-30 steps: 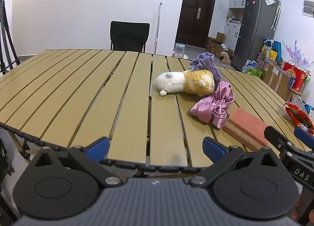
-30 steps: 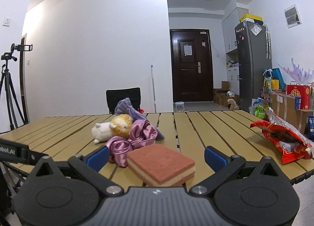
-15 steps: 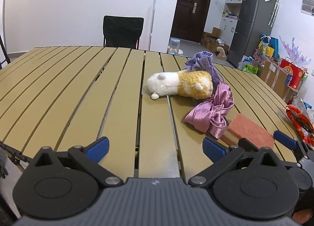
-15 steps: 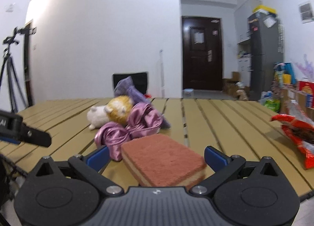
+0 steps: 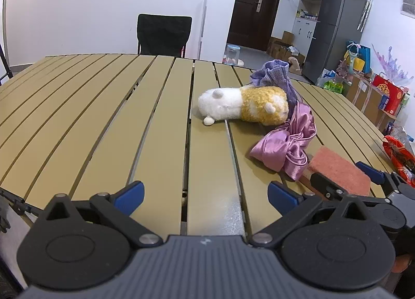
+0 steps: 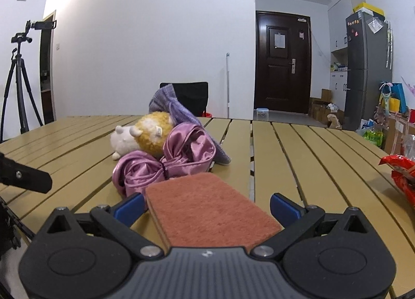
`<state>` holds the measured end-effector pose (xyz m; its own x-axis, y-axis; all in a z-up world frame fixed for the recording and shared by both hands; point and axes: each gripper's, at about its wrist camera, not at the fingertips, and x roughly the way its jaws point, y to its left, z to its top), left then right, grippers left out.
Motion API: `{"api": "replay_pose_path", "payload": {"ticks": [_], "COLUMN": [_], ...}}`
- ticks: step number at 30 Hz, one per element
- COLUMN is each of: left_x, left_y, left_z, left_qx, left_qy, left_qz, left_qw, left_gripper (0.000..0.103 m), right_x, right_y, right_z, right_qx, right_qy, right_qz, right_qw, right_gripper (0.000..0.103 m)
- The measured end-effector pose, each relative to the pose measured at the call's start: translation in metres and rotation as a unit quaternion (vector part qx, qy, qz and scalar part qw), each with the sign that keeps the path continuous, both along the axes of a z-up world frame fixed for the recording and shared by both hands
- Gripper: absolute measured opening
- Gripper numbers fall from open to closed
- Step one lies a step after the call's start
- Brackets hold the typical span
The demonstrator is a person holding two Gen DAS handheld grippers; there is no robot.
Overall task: Collect trash
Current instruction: 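Close the right gripper on the pink scouring sponge and lift it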
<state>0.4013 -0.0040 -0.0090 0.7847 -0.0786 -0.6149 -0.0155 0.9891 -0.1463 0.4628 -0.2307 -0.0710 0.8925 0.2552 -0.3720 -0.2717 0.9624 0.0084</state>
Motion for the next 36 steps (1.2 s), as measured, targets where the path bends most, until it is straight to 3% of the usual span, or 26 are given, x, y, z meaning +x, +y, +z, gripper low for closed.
{"api": "replay_pose_path", "payload": {"ticks": [22, 36], "left_x": [-0.002, 0.009], "left_y": [-0.002, -0.016], "left_z": [0.004, 0.009], "left_qx": [-0.007, -0.018], "left_qy": [-0.004, -0.002], "left_qz": [-0.003, -0.008], "left_qw": [1.0, 0.9998], "left_gripper": [0.103, 0.103], "right_x": [-0.006, -0.023], "right_y": [0.006, -0.025], "right_z": [-0.007, 0.008], "right_qx": [-0.026, 0.013], "right_qy": [-0.001, -0.029], "right_qz": [-0.009, -0.043], "right_qw": [1.0, 0.999], "right_gripper": [0.093, 0.091]}}
